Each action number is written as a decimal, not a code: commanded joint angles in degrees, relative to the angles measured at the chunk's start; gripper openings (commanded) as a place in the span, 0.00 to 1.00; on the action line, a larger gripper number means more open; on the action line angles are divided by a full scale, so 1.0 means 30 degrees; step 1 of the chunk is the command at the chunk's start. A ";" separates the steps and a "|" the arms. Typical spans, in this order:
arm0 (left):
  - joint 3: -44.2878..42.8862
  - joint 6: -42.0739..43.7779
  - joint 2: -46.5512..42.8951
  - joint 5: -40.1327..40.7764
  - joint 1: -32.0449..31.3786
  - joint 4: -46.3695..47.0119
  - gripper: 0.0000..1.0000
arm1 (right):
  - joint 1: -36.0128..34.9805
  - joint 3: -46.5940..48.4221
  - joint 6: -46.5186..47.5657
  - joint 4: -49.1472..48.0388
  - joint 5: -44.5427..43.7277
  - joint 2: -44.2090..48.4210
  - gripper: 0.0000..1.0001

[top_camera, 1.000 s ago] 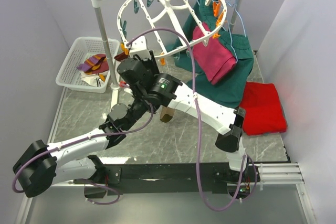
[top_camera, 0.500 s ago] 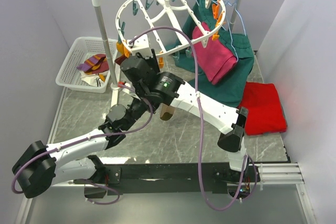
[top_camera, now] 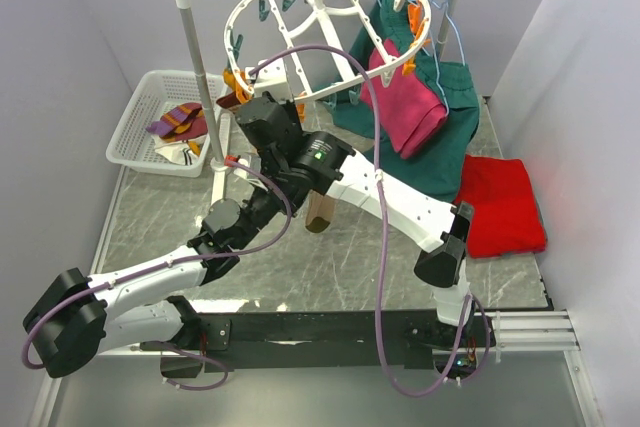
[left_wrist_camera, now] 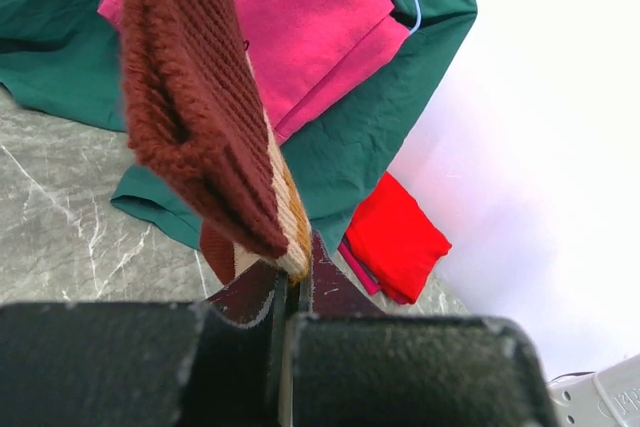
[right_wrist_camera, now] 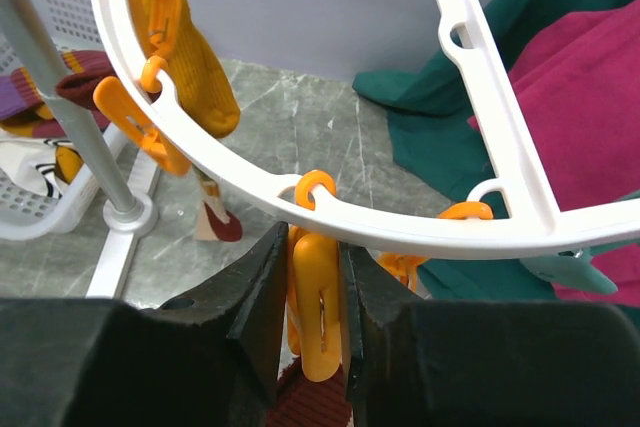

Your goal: Remove the socks clipped to the hanger

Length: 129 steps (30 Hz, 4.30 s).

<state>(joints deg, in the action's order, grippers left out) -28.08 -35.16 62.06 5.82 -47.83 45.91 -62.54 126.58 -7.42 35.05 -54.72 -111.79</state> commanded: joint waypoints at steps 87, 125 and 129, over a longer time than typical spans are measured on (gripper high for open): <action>-0.3250 -0.6091 -0.4747 -0.8060 1.4393 -1.0069 0.83 | 0.8452 -1.0466 -0.2244 -0.2015 2.1050 1.0982 0.00; 0.0921 0.1409 -0.0973 -0.3372 0.5925 0.1679 0.65 | 1.0770 -1.2311 -0.2652 -0.2951 2.6412 1.2301 0.00; 0.1885 0.0120 0.0315 -0.5133 0.5925 0.6193 0.51 | 1.0711 -1.2371 -0.2712 -0.2894 2.7056 1.2272 0.05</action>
<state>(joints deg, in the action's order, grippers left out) -22.59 -32.58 60.38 -3.53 -29.82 48.38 -30.59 89.82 -15.22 27.18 23.70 -76.77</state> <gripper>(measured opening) 0.556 0.294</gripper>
